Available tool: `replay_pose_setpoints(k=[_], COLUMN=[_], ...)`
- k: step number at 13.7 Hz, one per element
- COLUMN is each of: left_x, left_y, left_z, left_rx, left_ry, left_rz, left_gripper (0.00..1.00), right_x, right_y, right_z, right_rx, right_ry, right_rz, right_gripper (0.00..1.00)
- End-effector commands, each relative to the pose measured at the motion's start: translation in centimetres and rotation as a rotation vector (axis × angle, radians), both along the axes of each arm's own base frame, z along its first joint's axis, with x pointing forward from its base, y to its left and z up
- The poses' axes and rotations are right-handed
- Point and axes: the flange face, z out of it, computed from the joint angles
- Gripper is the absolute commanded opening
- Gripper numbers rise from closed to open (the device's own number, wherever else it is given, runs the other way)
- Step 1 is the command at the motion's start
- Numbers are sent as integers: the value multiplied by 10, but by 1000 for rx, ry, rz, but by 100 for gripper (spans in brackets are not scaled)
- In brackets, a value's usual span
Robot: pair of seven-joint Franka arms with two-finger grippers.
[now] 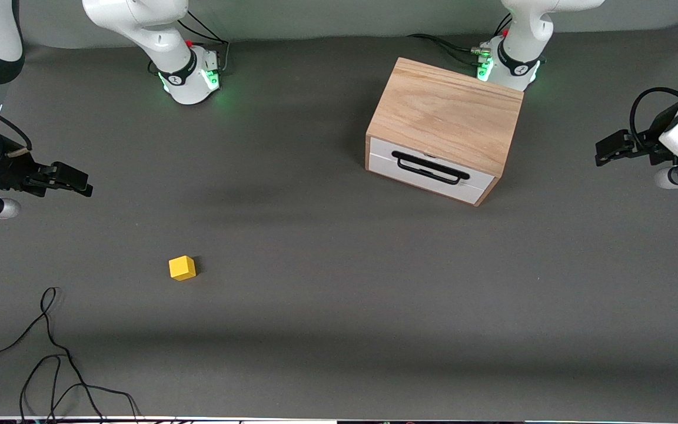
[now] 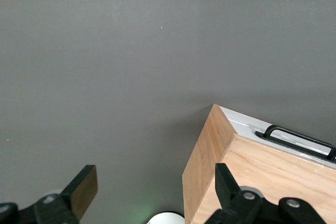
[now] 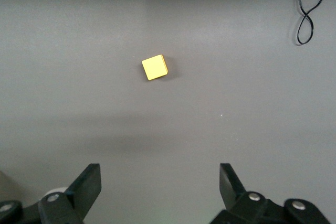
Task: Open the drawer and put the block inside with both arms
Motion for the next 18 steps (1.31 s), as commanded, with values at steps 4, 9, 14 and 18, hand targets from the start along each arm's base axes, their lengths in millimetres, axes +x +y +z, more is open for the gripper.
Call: replay_pose_setpoints(k=[4,9,14,18], left_x=[-1,0,-7,-21], left_y=[-1,-4,-45,-156], left_z=[0,-4,-6,-21], left_rx=[12,13,31,62], left_ry=[12,19,47,61], left_rz=[-20,-10,134,362], left_gripper=[100,100,100,100], right_x=[1,10,14,28], right_y=[3,5,7,8], right_z=[2,-12,-25,-43], right_rx=[17,18,14,12], right_ry=[-6,1,23,12], right_rz=[13,26,15,13], right_gripper=[100,100,100,100])
